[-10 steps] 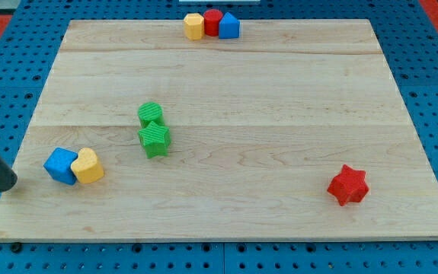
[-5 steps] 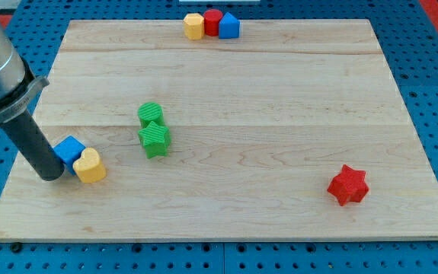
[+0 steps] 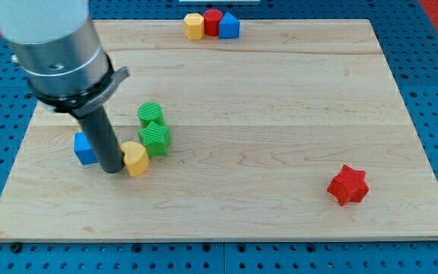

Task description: Move the yellow heart to the top of the red star

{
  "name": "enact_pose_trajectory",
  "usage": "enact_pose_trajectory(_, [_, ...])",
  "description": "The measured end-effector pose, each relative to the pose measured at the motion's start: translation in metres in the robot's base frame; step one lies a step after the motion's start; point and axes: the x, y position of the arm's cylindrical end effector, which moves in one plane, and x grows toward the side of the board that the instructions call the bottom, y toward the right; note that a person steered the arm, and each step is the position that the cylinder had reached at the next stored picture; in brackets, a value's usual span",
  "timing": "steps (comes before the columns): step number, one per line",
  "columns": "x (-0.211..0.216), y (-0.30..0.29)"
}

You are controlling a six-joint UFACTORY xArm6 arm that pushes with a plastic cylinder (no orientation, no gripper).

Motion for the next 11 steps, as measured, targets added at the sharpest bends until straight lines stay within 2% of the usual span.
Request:
enact_pose_trajectory(5, [-0.011, 0.123])
enact_pose_trajectory(6, [-0.019, 0.154])
enact_pose_trajectory(7, [-0.041, 0.155])
enact_pose_trajectory(8, [-0.045, 0.179])
enact_pose_trajectory(9, [-0.044, 0.218])
enact_pose_trajectory(11, [-0.004, 0.273])
